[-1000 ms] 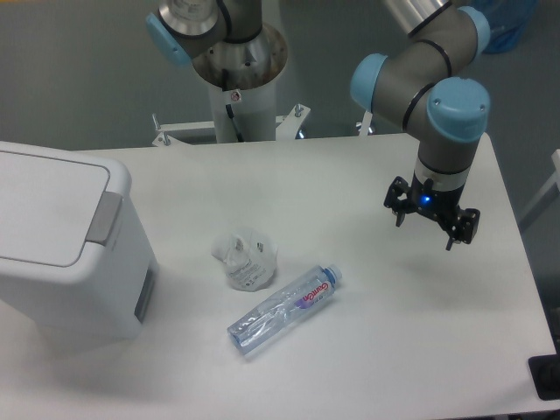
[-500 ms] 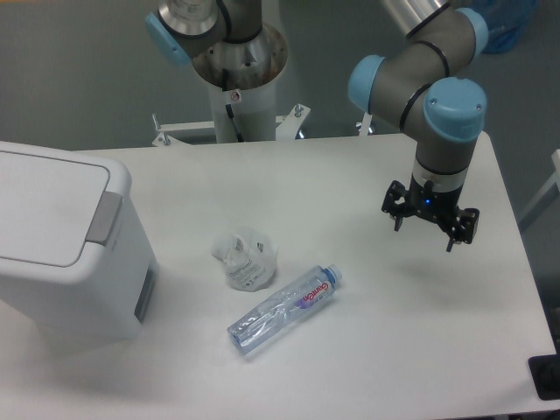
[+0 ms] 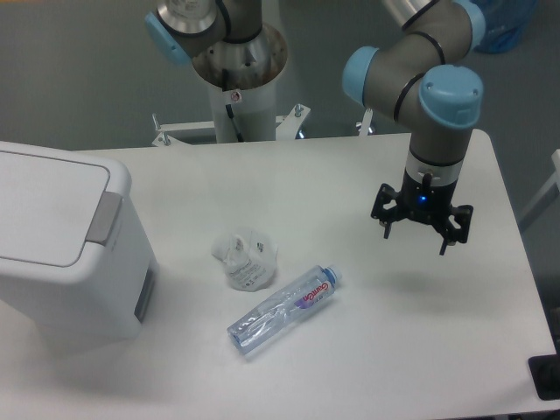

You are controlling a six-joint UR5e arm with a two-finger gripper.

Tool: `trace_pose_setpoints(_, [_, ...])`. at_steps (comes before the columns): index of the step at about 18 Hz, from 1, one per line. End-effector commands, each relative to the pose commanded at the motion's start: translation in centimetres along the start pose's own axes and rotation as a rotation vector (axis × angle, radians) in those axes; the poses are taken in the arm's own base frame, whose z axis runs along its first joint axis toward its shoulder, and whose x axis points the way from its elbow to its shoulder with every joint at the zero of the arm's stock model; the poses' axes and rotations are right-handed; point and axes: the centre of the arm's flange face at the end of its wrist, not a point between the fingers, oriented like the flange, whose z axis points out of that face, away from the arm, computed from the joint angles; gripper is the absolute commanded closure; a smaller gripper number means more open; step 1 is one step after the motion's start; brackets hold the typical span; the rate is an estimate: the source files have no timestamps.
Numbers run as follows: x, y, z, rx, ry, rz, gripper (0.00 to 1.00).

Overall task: Open the trash can
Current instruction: 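Move the open gripper across the table toward the trash can lid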

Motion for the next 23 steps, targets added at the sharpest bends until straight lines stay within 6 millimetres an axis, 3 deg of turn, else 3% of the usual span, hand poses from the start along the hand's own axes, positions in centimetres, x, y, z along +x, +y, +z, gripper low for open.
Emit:
trace_pose_setpoints(8, [4.6,-4.6,-4.6,0.166,0.071,-0.244,0.0])
trace_pose_setpoints(11, [6.3,-6.5,-5.0,0.183,0.098,-0.326,0.0])
trace_pose_setpoints(17, [9.1,-8.6,-5.7,0.208,0.133,-0.331,0.0])
trace_pose_setpoints(23, [11.3,-10.2,-8.2,0.276,0.181,-0.359,0.0])
